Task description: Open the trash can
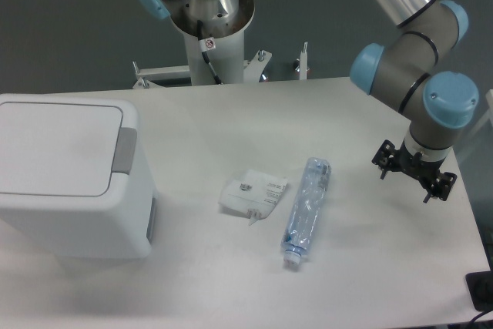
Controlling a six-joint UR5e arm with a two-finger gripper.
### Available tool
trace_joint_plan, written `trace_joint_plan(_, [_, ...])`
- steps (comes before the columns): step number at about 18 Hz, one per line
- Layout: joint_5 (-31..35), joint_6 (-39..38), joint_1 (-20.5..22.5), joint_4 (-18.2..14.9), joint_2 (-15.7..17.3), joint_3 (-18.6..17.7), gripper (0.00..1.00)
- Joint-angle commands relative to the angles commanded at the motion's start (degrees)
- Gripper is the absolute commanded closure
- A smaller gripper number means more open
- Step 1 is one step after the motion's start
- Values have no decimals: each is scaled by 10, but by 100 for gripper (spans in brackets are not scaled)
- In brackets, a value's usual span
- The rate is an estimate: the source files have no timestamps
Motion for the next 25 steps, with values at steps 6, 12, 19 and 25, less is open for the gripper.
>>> trace_joint_plan(6, [0,0,0,0,1,-1,0])
trace_joint_plan(12, [-42,-5,10,2,2,-3,0])
trace_joint_plan(19, [-54,-135,2,3,20,-3,0])
trace_joint_plan(25, [-112,-217,-17,12,54,-7,0])
